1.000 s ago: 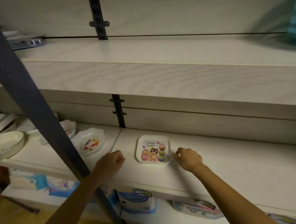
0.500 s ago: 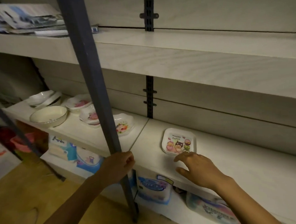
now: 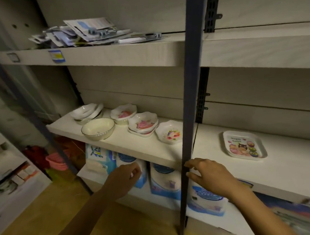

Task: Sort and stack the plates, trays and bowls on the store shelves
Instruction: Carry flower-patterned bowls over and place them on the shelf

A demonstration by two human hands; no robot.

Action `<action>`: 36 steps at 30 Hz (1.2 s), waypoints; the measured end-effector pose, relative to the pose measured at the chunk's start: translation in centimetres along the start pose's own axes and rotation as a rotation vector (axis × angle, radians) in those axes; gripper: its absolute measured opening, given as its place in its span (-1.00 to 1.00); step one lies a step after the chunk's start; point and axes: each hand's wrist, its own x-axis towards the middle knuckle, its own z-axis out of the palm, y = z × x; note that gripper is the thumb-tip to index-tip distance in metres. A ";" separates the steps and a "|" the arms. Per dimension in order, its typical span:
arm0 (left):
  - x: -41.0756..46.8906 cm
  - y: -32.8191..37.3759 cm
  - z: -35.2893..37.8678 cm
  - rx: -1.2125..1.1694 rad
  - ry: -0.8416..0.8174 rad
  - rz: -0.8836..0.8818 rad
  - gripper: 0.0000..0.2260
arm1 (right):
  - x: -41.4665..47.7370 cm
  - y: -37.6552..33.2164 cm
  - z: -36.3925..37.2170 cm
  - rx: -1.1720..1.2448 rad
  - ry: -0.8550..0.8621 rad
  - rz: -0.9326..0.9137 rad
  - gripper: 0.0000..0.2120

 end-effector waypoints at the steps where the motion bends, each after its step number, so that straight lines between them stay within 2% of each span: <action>1: -0.1 -1.3 -0.7 -0.008 0.002 0.008 -0.79 | 0.7 -1.1 0.4 0.006 0.011 0.010 -0.70; 5: 0.4 -5.4 -2.8 0.016 0.006 -0.007 -0.91 | 3.9 -5.0 1.8 0.047 0.017 0.068 -0.66; 10: 2.8 -9.0 -4.9 0.026 -0.008 0.011 -0.91 | 8.1 -7.4 3.0 0.098 0.026 0.117 -0.65; 15: 6.9 -12.0 -6.7 0.008 -0.016 0.029 -0.87 | 12.6 -7.0 4.3 0.153 0.069 0.213 -0.66; 18: 10.5 -13.7 -7.7 0.036 -0.038 0.045 -0.86 | 15.4 -5.9 5.2 0.195 0.150 0.336 -0.68; 22: 15.2 -14.9 -8.2 0.021 -0.104 0.037 -0.89 | 18.3 -4.0 5.6 0.243 0.239 0.641 -0.67; 27: 20.6 -15.8 -8.7 0.007 -0.132 0.058 -0.84 | 20.7 -1.7 6.8 0.407 0.282 0.980 -0.53; 30: 23.1 -16.3 -8.3 -0.026 -0.172 0.044 -0.76 | 22.0 -1.0 7.6 0.486 0.303 1.087 -0.53; 33: 24.9 -16.6 -7.7 -0.087 -0.202 0.033 -0.65 | 23.2 -0.6 8.3 0.700 0.390 1.188 -0.58; 36: 26.2 -17.1 -7.6 -0.116 -0.230 0.030 -0.65 | 24.1 -0.6 8.8 0.748 0.443 1.230 -0.58</action>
